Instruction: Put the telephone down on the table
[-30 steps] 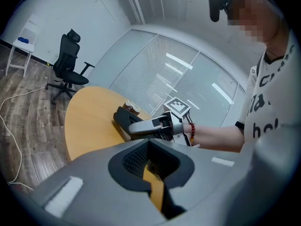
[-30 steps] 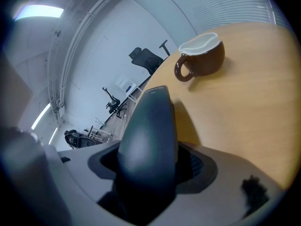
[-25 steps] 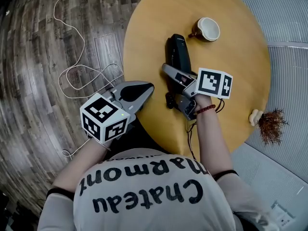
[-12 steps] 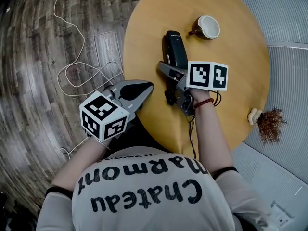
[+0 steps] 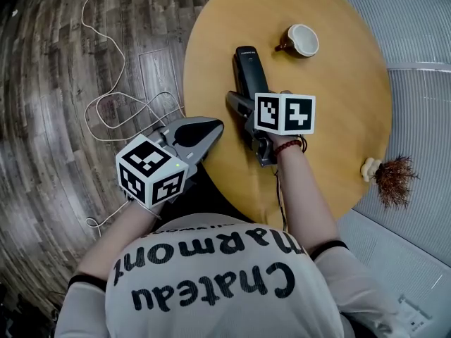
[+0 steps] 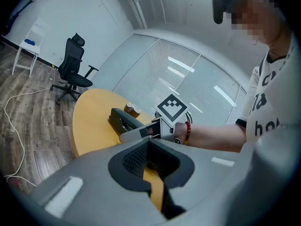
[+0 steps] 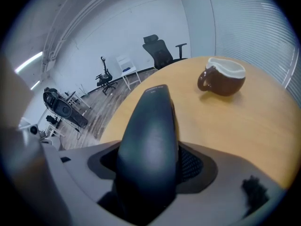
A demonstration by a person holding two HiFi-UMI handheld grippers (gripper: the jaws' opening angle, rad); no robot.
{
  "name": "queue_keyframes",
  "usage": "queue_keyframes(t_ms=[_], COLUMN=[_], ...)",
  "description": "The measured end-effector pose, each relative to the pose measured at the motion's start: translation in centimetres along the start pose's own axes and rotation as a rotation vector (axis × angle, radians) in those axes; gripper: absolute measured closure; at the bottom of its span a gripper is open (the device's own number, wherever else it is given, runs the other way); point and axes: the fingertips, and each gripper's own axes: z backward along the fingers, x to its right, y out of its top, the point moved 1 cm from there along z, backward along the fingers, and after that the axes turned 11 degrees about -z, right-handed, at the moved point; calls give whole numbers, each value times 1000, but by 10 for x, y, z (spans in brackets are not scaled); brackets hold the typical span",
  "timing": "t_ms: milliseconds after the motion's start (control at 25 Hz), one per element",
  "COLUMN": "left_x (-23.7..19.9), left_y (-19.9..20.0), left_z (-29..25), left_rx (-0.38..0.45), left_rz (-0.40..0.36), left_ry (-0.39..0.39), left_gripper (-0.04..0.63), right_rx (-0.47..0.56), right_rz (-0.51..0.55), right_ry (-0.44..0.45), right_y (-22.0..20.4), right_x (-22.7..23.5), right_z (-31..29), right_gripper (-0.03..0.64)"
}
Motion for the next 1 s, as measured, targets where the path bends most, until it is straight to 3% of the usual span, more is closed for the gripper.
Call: queue_keyframes(t_ms=[560, 1000], left_x=[11, 24], left_y=[-5, 6], left_z=[39, 79], left_rx=[32, 58], left_rz=[-2, -61], left_ry=[52, 92], left_gripper=[588, 588], right_rx=[21, 45], right_rz=[133, 187], right_ry=[-101, -132], right_y=[-5, -7], right_x=[-4, -7], right_z=[-6, -13], right_gripper=[283, 282])
